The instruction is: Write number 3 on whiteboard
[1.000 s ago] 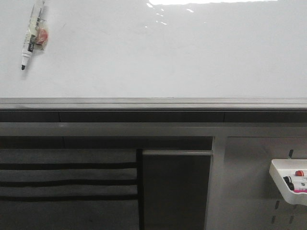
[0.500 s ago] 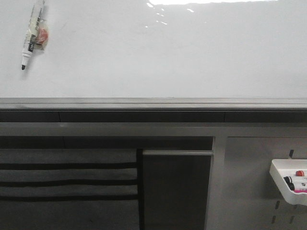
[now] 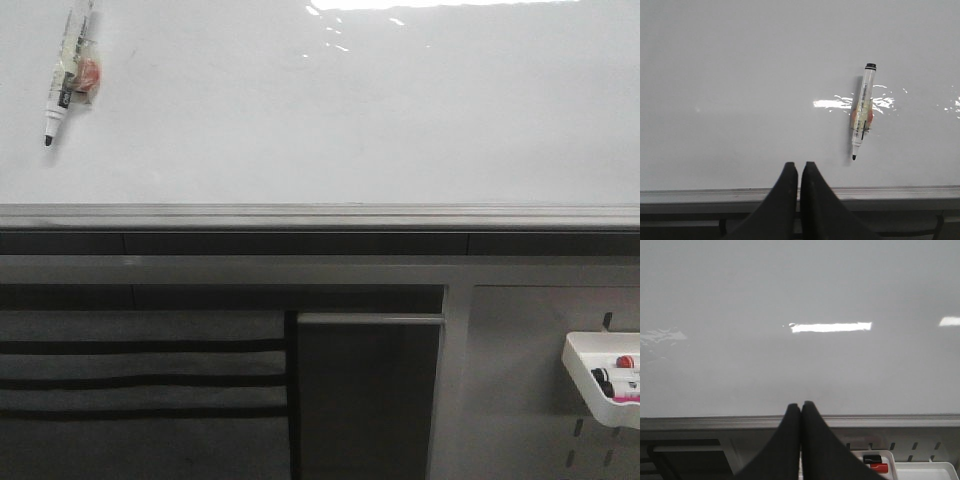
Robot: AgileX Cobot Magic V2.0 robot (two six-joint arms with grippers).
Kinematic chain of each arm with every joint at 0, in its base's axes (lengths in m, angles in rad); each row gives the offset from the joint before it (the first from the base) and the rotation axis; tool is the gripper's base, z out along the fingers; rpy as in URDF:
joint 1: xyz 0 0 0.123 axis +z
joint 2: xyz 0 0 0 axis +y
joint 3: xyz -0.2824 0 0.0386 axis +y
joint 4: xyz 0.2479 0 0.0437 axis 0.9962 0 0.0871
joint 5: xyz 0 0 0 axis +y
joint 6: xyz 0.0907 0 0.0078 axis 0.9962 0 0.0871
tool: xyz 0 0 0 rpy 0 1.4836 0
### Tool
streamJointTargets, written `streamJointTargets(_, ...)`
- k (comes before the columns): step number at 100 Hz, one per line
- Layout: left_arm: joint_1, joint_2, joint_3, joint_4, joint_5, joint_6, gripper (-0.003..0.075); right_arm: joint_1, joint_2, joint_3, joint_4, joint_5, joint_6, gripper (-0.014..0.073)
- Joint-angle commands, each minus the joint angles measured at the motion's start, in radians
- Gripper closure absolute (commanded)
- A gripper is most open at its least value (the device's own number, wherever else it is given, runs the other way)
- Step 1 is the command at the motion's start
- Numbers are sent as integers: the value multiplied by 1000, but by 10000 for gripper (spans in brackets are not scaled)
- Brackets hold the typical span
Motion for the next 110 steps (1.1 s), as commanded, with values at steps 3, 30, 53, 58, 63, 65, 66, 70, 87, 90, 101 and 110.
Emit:
streamJointTargets(3, -6, 18, -34, -10, -69, 2, 738, -8, 18, -36, -25, -70, -3, 668)
streamJointTargets(30, -6, 18, -34, -10, -69, 2, 738, -8, 18, -36, -17, -63, -3, 668)
streamJointTargets(53, -6, 18, -34, -6, -73, 2, 722, -8, 18, -33, -19, -59, -3, 615)
streamJointTargets(58, -6, 18, -34, 9, -73, 2, 663, -8, 18, -33, -26, -59, -3, 540)
streamJointTargets(63, -6, 18, -34, 33, -73, 2, 540, -8, 18, -33, -35, -59, -3, 423)
streamJointTargets(65, -6, 18, -34, 38, -73, 2, 503, -8, 18, -33, -40, -61, -3, 391)
streamJointTargets(66, -6, 18, -34, 43, -73, 2, 465, -8, 18, -33, -42, -61, -3, 360)
streamJointTargets(70, -6, 18, -34, 53, -73, 2, 346, -8, 18, -33, -44, -61, -3, 270)
streamJointTargets(87, -6, 18, -34, 53, -73, 2, 120, -8, 18, -33, -44, -61, -3, 106)
streamJointTargets(90, -6, 18, -34, 53, -73, 2, 121, -8, 18, -33, -44, -61, -3, 106)
streamJointTargets(101, -6, 18, -34, 51, -73, 2, 121, -8, 18, -33, -44, -61, -3, 106)
streamJointTargets(110, -6, 18, -34, 51, -73, 2, 121, -8, 18, -33, -44, -63, -3, 107)
